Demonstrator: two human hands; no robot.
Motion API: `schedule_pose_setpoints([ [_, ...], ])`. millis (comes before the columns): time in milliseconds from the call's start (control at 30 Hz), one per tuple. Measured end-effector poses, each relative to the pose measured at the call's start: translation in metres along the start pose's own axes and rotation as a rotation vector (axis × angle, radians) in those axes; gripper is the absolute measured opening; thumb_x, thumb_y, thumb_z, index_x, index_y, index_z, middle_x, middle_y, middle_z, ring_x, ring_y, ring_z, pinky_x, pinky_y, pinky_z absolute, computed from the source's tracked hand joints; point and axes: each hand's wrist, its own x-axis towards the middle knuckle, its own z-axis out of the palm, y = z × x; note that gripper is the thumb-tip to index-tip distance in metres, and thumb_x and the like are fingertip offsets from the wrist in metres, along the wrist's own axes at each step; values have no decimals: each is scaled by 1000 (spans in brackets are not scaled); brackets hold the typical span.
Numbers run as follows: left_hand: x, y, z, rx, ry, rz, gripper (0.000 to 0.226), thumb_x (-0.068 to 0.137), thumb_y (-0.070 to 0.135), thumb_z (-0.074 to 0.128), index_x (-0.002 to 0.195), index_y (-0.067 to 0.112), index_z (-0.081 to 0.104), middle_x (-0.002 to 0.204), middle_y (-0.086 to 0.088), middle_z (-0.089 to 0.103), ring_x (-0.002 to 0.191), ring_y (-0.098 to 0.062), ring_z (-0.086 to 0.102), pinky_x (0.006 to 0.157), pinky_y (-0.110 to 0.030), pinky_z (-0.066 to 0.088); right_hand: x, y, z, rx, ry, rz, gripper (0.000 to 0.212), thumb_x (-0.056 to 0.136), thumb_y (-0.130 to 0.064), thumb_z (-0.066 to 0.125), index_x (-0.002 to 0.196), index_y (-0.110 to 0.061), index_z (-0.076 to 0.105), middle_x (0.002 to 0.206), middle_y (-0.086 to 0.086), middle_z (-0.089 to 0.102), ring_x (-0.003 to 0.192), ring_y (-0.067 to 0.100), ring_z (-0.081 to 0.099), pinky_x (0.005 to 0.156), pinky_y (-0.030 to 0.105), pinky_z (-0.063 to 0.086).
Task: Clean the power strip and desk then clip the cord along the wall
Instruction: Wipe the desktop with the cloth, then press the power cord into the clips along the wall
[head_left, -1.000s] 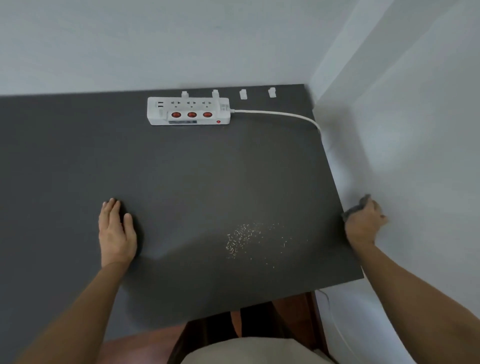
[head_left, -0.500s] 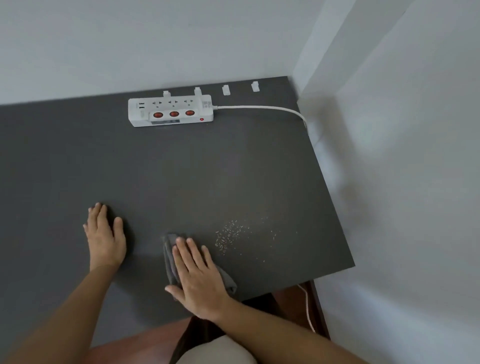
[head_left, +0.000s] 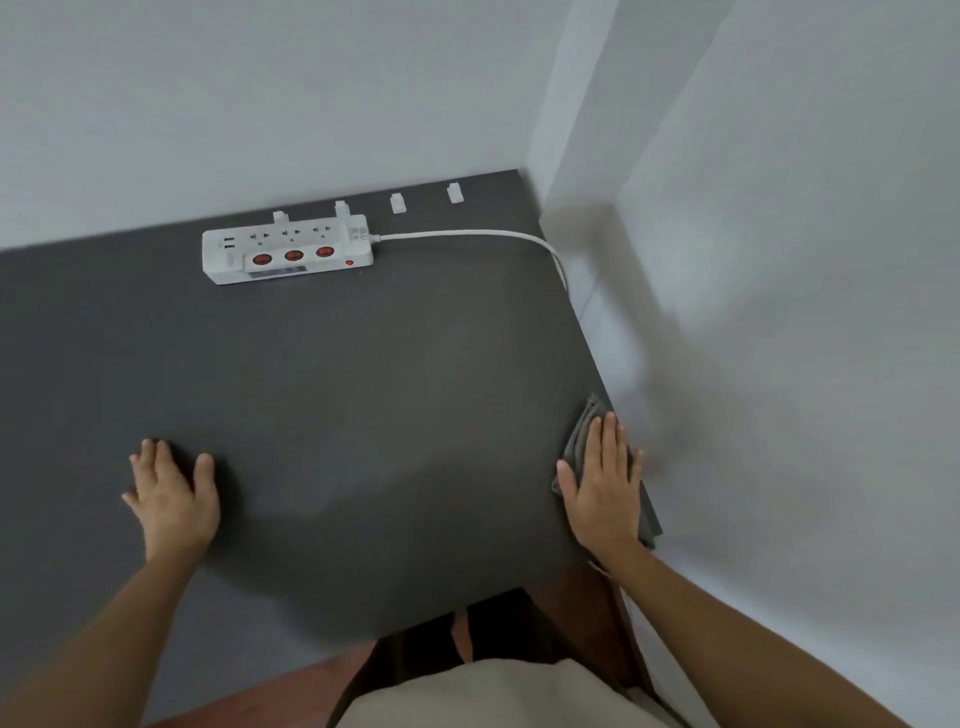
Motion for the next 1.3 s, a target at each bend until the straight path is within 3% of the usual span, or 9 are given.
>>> schedule_pose_setpoints([
  [233, -12, 57, -1, 10, 133, 23, 44, 95, 24, 55, 132, 2, 49, 141, -23, 44, 133, -40, 39, 113, -61, 1, 6, 11, -32, 206, 70, -74, 82, 88, -67, 10, 150, -15, -4, 159, 9, -11, 145, 28, -14, 114, 52, -8],
  [333, -1, 104, 1, 15, 216, 159, 18, 89, 20, 64, 98, 5, 69, 107, -20, 67, 105, -40, 60, 111, -61, 17, 44, -1, -71, 366, 278, -137, 67, 94, -53, 21, 148, -12, 22, 157, 20, 13, 145, 36, 8, 113, 53, 10],
  [467, 21, 186, 3, -110, 168, 286, 26, 88, 33, 65, 76, 10, 68, 89, -11, 70, 88, -33, 64, 107, -53, 31, 136, -16, -100, 418, 331, -181, 51, 92, -39, 34, 128, -7, 51, 138, 23, 46, 130, 39, 40, 101, 52, 33],
  [633, 61, 277, 30, -228, -18, 518, 20, 92, 21, 57, 93, 5, 69, 102, -14, 66, 97, -32, 60, 93, -36, 44, 241, -44, -100, 338, 75, -229, 38, 93, -19, 48, 125, -1, 52, 119, 27, 57, 110, 45, 52, 94, 47, 42],
  [833, 114, 345, 89, -34, -285, 745, 45, 96, 10, 42, 141, 5, 39, 151, -13, 35, 143, -29, 26, 119, -42, 16, 308, -64, -73, 173, -30, -249, 38, 95, -23, 49, 133, -22, 48, 129, 30, 45, 115, 48, 46, 98, 53, 42],
  [933, 137, 343, 103, 76, -280, 779, 42, 99, 15, 39, 140, 8, 40, 138, -14, 48, 132, -31, 39, 118, -45, 17, 320, -70, -73, 91, 46, -321, 16, 94, -18, 51, 103, -11, 63, 120, 28, 51, 104, 49, 51, 86, 51, 47],
  [1000, 149, 328, 101, 59, -219, 799, 31, 99, 20, 41, 125, 10, 55, 116, -13, 59, 112, -32, 51, 110, -42, 29, 320, -78, -76, 60, 130, -429, 21, 94, -21, 48, 88, -8, 63, 102, 22, 56, 88, 43, 54, 75, 45, 48],
  [1133, 170, 276, 86, -88, -102, 820, 23, 98, 26, 48, 101, 11, 65, 90, -10, 62, 86, -31, 55, 81, -40, 42, 316, -120, -90, 76, 54, -647, 33, 95, -35, 38, 88, -12, 60, 77, 7, 54, 63, 30, 54, 58, 40, 47],
  [1300, 207, 205, 47, -188, -11, 700, 31, 92, 38, 48, 90, 15, 69, 80, -4, 62, 75, -24, 55, 73, -36, 43, 314, -213, -90, 121, -53, -780, 19, 94, -24, 52, 95, -11, 66, 79, 5, 60, 66, 25, 60, 63, 40, 53],
])
